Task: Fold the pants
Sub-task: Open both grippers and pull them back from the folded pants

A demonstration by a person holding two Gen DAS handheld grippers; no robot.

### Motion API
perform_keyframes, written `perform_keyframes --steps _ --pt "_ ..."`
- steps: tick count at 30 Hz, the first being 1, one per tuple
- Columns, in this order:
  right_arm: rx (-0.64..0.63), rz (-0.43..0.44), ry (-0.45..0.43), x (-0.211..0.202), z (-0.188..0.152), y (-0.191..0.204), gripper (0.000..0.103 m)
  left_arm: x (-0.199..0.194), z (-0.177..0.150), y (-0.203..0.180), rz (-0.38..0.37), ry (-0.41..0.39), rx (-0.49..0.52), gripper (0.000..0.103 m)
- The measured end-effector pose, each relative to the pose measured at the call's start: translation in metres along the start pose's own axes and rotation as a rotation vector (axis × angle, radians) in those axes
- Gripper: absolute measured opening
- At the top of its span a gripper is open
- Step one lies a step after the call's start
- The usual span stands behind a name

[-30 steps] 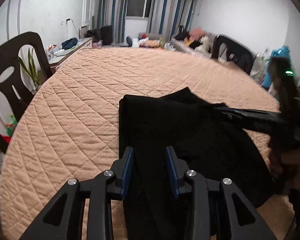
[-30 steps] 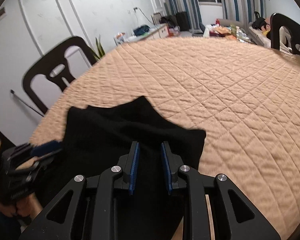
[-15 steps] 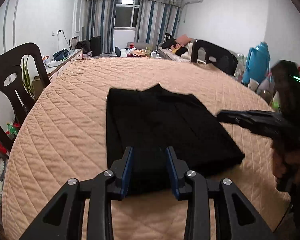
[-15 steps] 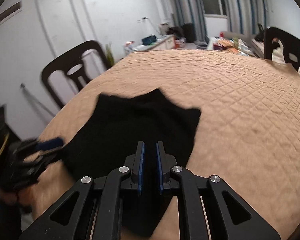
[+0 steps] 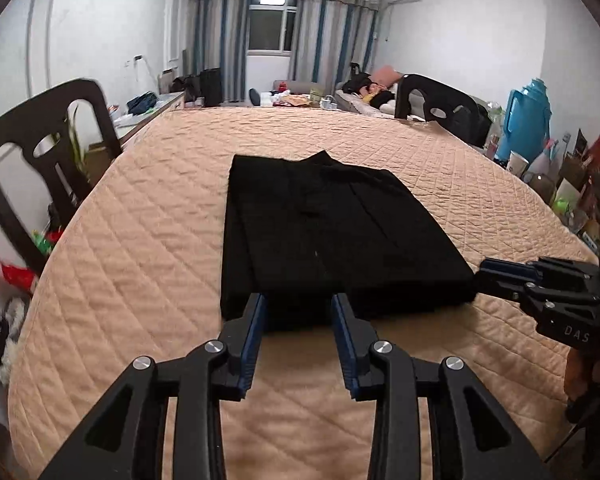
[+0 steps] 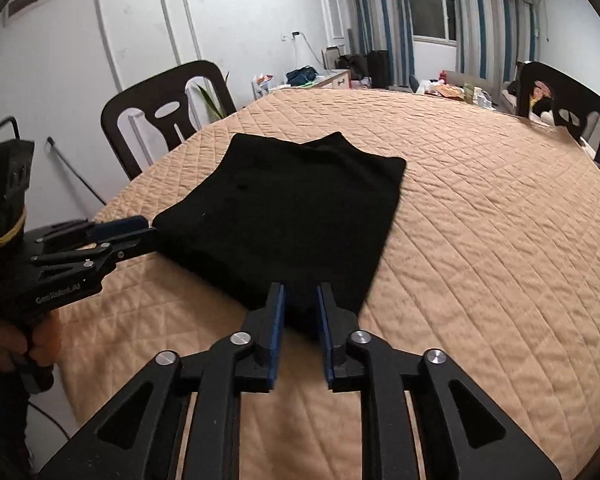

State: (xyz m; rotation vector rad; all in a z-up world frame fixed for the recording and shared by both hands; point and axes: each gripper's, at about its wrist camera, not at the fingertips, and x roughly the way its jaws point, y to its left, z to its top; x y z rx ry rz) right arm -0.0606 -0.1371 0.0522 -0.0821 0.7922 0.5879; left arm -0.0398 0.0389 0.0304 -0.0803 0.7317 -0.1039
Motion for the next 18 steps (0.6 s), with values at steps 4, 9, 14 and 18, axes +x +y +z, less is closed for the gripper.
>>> perform_keyframes --steps 4,9,14,18 --pt "0.018 -0.021 -0.024 -0.016 -0.014 -0.004 0.033 -0.01 -0.013 -0.009 -0.007 -0.01 -0.011 0.042" --pt "0.004 -0.04 -0.042 -0.035 -0.032 -0.002 0.035 -0.019 -0.019 -0.02 0.024 -0.03 0.014 0.047" --pt "-0.002 -0.054 -0.056 -0.049 -0.039 -0.003 0.035 -0.027 -0.02 -0.022 0.039 -0.049 0.007 0.052" --pt "-0.016 -0.049 -0.074 -0.049 -0.033 -0.001 0.035 -0.023 -0.013 -0.026 0.048 -0.054 0.023 0.052"
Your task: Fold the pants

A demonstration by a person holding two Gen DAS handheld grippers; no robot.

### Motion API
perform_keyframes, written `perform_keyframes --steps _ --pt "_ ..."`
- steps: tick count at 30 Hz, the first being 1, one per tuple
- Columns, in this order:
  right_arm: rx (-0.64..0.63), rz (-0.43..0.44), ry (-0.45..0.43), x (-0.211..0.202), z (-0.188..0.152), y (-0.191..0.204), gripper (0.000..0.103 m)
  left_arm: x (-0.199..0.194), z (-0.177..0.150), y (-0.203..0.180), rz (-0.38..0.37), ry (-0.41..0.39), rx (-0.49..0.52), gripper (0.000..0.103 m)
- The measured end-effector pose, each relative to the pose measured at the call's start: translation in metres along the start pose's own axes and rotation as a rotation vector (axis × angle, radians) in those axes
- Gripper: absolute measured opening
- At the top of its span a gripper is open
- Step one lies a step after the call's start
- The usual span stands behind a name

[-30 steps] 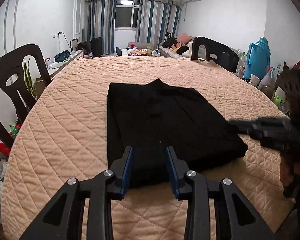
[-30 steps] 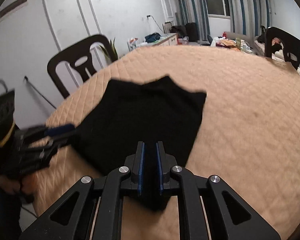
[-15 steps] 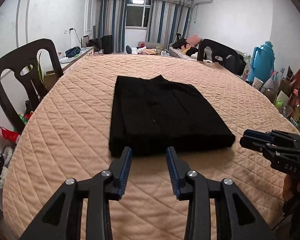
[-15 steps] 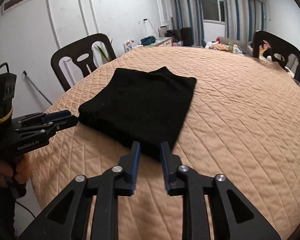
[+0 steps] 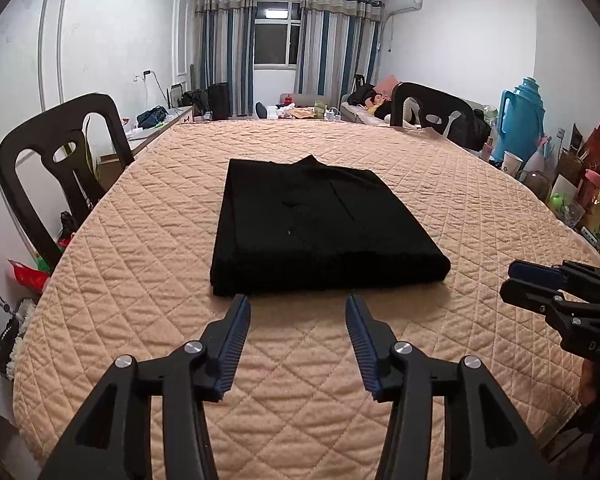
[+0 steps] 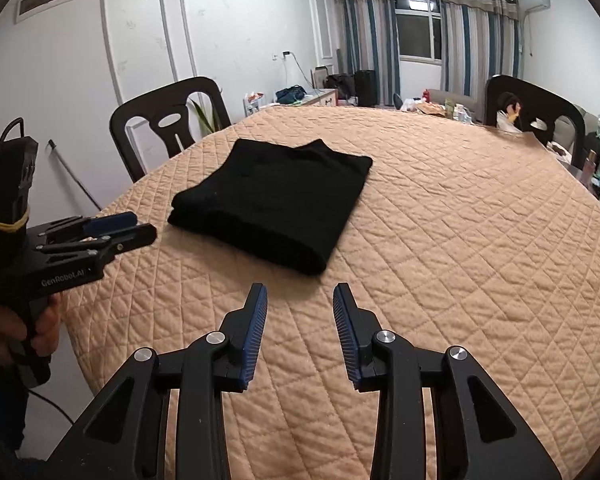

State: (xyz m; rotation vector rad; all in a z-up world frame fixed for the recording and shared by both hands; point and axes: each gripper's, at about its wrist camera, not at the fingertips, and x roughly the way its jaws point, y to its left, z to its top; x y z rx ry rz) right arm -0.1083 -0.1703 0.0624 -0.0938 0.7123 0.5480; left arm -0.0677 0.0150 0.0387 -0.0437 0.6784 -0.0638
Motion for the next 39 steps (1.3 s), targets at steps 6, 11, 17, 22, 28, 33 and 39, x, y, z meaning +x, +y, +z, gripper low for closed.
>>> perform_keyframes --steps 6,11,17,22,28,33,39 --pt "0.016 0.018 -0.019 0.02 0.017 0.0 0.035 0.011 0.014 -0.001 0.021 -0.037 0.005 0.052" --pt "0.016 0.007 0.029 0.045 0.024 0.004 0.035 0.032 0.013 0.004 0.041 0.012 -0.008 0.052" --pt "0.029 0.009 0.082 0.061 0.017 0.002 0.035 0.047 -0.001 0.005 0.032 0.077 -0.02 0.052" --pt "0.038 0.032 0.092 0.046 0.006 -0.004 0.035 0.041 -0.01 0.009 0.033 0.083 -0.02 0.052" --pt "-0.006 -0.062 0.073 0.022 0.0 -0.019 0.035 0.037 -0.01 0.022 0.091 0.086 -0.01 0.056" --pt "0.003 -0.129 0.137 0.033 -0.004 -0.041 0.035 0.044 -0.012 0.026 0.101 0.122 -0.007 0.062" --pt "0.012 -0.171 0.167 0.042 -0.011 -0.048 0.041 0.049 -0.016 0.023 0.104 0.141 0.016 0.067"
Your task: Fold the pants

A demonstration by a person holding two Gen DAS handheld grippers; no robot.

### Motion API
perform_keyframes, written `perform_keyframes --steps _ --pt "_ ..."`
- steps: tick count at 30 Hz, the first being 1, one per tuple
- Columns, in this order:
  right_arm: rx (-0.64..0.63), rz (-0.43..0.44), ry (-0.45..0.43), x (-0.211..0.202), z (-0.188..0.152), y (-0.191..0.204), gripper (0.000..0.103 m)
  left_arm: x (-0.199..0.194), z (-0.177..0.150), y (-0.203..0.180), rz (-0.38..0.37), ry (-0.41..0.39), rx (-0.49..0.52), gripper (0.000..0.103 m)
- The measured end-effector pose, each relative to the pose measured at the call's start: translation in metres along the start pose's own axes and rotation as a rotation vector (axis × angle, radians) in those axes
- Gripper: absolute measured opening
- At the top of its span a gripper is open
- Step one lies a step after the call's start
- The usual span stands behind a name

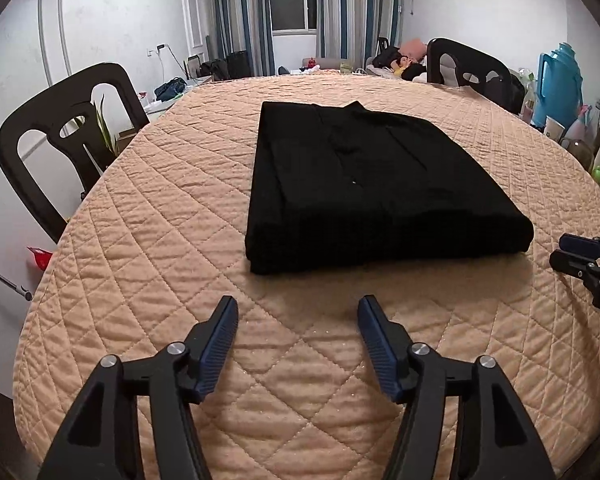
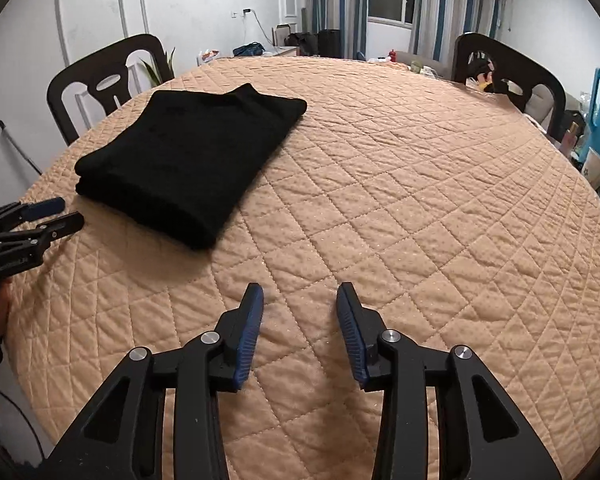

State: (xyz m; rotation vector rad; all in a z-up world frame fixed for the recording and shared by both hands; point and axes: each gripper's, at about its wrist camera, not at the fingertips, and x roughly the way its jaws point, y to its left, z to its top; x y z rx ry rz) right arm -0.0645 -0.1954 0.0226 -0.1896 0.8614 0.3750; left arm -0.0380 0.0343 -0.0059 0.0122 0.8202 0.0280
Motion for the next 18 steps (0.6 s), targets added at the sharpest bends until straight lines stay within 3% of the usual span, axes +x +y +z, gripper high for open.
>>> perform_keyframes --steps 3,6,9,18 --pt "-0.012 -0.064 -0.001 0.0 -0.001 0.004 0.055 0.001 0.0 0.001 0.009 0.004 -0.011 0.072" --pt "0.029 -0.057 0.007 0.001 -0.002 -0.005 0.062 0.002 0.001 0.002 0.019 0.006 -0.019 0.075" --pt "0.052 -0.027 0.009 -0.001 -0.002 -0.012 0.063 0.004 0.002 0.003 0.022 0.017 -0.024 0.079" --pt "0.043 -0.047 0.008 -0.002 -0.003 -0.007 0.064 0.008 0.004 0.006 0.019 0.033 -0.034 0.085"
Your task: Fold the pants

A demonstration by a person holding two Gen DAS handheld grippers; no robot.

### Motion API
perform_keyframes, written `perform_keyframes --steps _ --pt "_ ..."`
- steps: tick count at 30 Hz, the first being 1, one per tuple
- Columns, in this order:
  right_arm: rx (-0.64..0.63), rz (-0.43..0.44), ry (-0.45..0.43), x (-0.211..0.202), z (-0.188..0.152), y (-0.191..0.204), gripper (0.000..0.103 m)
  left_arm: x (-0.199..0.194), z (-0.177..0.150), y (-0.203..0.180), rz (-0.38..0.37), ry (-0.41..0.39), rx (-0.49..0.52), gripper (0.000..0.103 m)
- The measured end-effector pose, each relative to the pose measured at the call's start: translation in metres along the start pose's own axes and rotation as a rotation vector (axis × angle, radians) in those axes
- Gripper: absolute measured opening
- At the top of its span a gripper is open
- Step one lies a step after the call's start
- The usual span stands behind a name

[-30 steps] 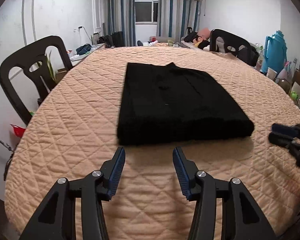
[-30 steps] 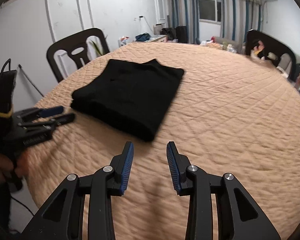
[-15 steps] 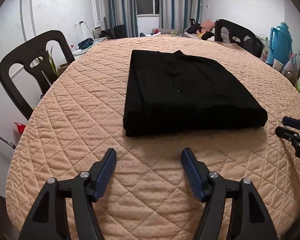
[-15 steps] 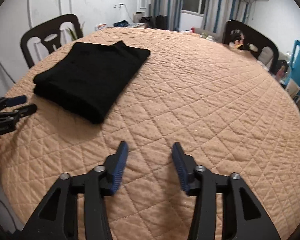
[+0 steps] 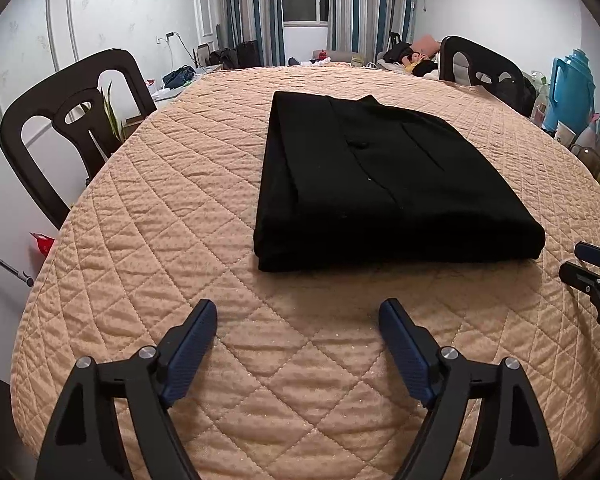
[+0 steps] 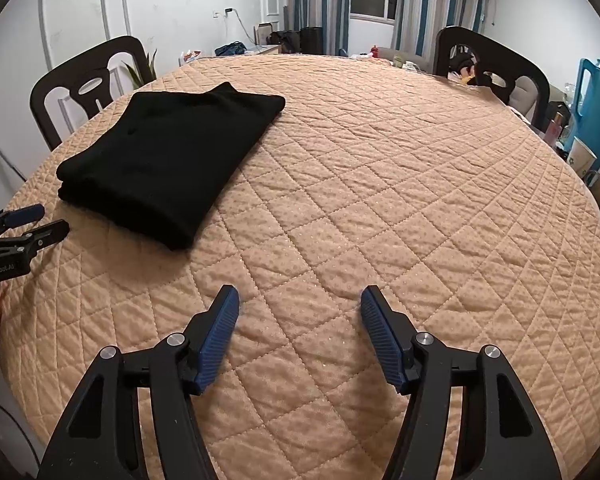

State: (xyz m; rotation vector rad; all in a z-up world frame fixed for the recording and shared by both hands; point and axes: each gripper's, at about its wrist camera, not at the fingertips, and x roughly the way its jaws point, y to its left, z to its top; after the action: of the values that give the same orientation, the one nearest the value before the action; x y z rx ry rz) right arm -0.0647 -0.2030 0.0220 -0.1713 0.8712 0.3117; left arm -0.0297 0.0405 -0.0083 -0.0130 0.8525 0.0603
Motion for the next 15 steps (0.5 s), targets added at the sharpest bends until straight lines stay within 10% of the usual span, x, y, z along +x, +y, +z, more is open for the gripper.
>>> perform_keyframes --steps 15 --pt "0.007 0.008 0.001 0.0005 0.0007 -0.0007 0.064 0.0007 0.0 0.0013 -0.025 0.013 0.008 0.089"
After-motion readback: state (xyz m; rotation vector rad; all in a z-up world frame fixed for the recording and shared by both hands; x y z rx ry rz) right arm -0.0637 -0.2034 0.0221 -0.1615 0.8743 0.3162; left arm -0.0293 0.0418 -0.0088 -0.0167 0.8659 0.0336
